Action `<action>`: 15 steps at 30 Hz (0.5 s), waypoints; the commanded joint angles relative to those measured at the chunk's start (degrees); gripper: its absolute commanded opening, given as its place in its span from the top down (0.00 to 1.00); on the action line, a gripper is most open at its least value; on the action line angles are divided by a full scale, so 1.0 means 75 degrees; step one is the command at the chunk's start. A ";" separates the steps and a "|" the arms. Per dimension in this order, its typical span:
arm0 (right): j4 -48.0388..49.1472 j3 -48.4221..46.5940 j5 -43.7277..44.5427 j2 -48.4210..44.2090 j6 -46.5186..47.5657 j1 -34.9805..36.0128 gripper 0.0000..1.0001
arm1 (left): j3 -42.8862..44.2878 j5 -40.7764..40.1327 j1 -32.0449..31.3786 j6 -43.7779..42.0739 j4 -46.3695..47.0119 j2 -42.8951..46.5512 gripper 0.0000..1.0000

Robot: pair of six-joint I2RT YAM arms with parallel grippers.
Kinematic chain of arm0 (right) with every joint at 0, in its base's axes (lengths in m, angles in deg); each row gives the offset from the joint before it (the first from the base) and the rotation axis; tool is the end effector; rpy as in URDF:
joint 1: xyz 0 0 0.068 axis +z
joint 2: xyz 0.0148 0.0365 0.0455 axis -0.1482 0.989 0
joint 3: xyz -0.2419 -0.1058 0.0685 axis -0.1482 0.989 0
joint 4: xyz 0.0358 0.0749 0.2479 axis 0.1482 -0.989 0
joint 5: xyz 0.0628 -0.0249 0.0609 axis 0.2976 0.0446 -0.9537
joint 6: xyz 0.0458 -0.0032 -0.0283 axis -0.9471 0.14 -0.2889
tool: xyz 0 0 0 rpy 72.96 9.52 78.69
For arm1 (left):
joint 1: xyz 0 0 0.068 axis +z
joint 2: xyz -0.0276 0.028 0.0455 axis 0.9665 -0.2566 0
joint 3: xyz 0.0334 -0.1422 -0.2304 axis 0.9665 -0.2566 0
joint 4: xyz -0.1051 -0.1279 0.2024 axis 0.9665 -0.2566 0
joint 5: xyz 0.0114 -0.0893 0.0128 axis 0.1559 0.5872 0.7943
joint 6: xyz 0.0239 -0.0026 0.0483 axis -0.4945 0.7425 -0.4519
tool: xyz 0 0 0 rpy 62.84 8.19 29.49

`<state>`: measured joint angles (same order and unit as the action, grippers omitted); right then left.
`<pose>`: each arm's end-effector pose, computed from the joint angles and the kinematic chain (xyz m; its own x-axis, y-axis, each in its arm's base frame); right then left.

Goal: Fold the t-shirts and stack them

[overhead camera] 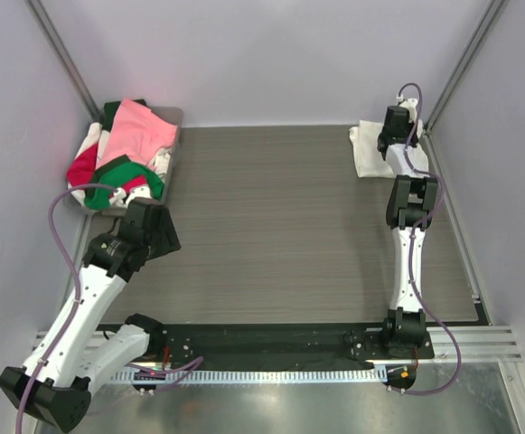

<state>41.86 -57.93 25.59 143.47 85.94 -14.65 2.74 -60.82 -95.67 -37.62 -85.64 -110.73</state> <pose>0.6007 -0.0884 0.1388 -0.5583 -0.0820 -0.8256 0.5788 0.6744 -0.4584 0.1508 -0.0443 0.3125 -0.6805 -0.3172 -0.6606 -0.2956 0.9437 -0.1487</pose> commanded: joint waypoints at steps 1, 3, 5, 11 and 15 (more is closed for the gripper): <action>0.2517 -0.0600 0.0394 0.0121 0.0841 -0.0038 0.98 | 0.0025 -0.0097 0.0031 0.0079 0.0205 -0.0057 0.38; 0.3009 -0.0694 0.0313 0.0169 0.0725 -0.0050 0.47 | 0.0026 -0.0108 0.0031 0.0079 0.0194 -0.0092 0.38; 0.2942 -0.0717 0.0510 0.0064 0.0303 -0.0015 0.06 | 0.0037 -0.0132 0.0031 0.0102 0.0182 -0.0058 0.38; 0.2497 0.1046 0.2011 -0.2147 -0.0658 0.0418 0.00 | 0.0025 0.0090 0.0031 0.0020 0.0229 -0.0150 0.37; 0.1017 0.2000 0.1638 -0.4186 -0.1746 0.0711 0.00 | 0.0037 0.0184 0.0043 -0.0015 0.0252 -0.0046 0.37</action>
<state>52.59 -43.98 36.02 128.10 81.61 -11.68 2.74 -60.10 -95.67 -37.65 -85.62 -111.78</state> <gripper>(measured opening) 0.996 0.627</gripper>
